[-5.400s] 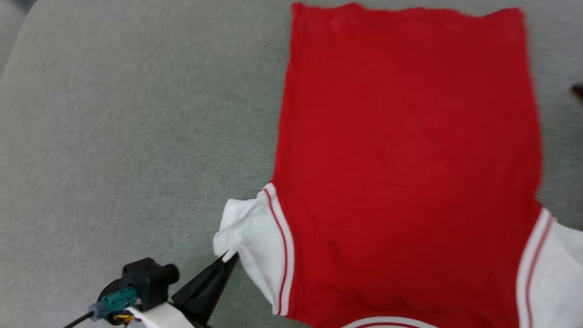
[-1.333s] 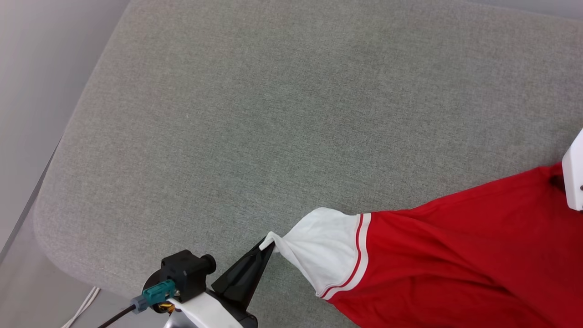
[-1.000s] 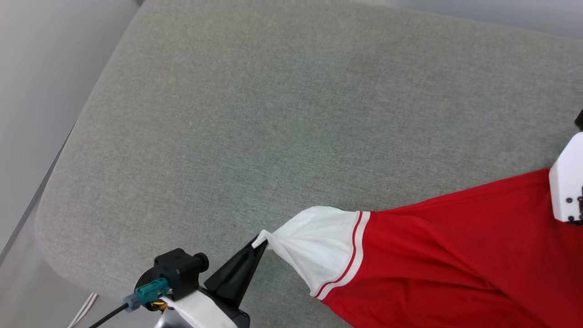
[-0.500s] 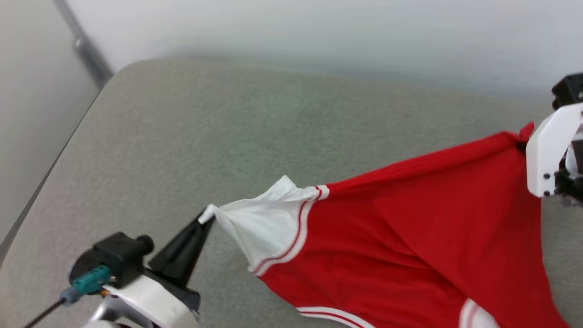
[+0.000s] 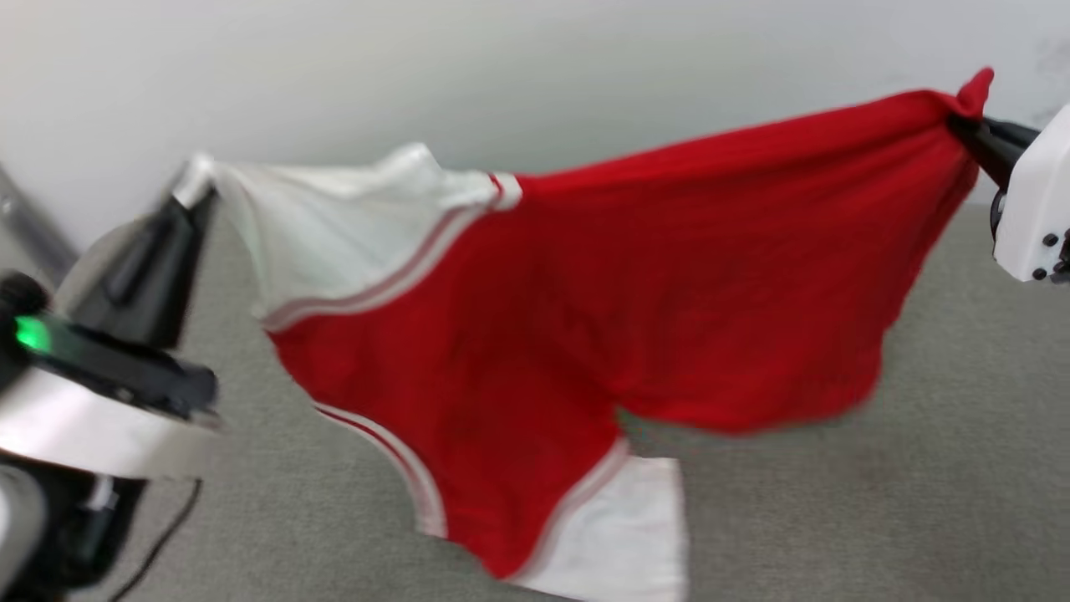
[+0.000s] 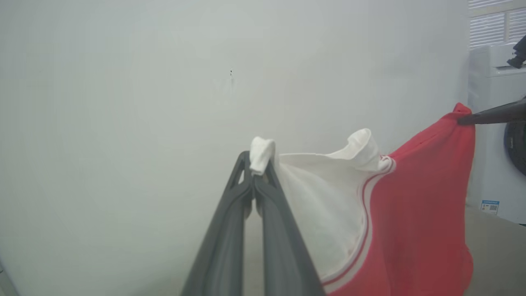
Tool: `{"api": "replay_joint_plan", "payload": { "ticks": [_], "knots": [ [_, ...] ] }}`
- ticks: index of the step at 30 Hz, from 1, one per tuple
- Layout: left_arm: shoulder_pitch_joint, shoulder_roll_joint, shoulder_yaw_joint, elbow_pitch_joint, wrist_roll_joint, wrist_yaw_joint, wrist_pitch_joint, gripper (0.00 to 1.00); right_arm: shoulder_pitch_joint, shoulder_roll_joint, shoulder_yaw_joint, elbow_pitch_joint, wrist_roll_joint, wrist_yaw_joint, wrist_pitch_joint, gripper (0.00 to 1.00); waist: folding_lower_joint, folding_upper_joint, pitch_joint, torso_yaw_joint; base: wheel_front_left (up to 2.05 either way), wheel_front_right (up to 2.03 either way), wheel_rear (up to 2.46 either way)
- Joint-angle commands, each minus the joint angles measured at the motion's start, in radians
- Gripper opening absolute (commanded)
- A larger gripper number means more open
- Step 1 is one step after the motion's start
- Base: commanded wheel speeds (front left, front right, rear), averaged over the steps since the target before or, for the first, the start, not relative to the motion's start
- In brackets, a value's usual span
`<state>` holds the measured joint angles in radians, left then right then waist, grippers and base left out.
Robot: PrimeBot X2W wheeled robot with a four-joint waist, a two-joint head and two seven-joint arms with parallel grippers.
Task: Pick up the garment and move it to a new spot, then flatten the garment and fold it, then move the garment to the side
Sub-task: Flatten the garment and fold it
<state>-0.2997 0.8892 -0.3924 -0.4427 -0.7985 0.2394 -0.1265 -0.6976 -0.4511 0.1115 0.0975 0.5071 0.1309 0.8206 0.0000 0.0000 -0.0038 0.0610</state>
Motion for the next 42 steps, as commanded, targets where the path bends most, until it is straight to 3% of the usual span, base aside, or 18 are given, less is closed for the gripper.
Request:
{"api": "replay_joint_plan", "payload": {
  "ticks": [1,18,25,33,42],
  "knots": [
    [-0.032,0.011,0.032,-0.012,-0.008,0.012,-0.006,0.0,-0.012,0.011,-0.01,-0.035,0.005,0.0,0.002,0.0,0.0,0.0,-0.012,-0.034,0.0,0.0,0.0],
    [-0.315,0.099,0.221,-0.063,-0.026,0.048,0.05,0.0,-0.048,0.123,-0.083,-0.329,-0.021,0.0,-0.003,0.0,0.0,0.0,0.062,-0.141,0.0,0.0,0.0],
    [-0.504,0.115,0.214,0.012,-0.034,-0.008,0.095,0.0,-0.133,0.145,-0.123,-0.363,-0.06,0.0,-0.027,0.0,0.0,0.0,0.21,-0.145,0.0,0.0,0.0],
    [-0.869,0.039,0.131,0.203,-0.004,-0.116,0.13,0.0,-0.342,0.123,-0.127,-0.247,-0.103,-0.001,-0.121,0.0,0.0,0.0,0.415,-0.125,0.0,0.0,0.0],
    [-1.38,-0.127,0.022,0.612,0.132,-0.223,0.09,0.0,-0.685,0.13,-0.101,0.026,-0.225,-0.001,-0.3,0.0,0.0,0.0,0.6,-0.109,0.0,0.0,0.0]
  ]
}}
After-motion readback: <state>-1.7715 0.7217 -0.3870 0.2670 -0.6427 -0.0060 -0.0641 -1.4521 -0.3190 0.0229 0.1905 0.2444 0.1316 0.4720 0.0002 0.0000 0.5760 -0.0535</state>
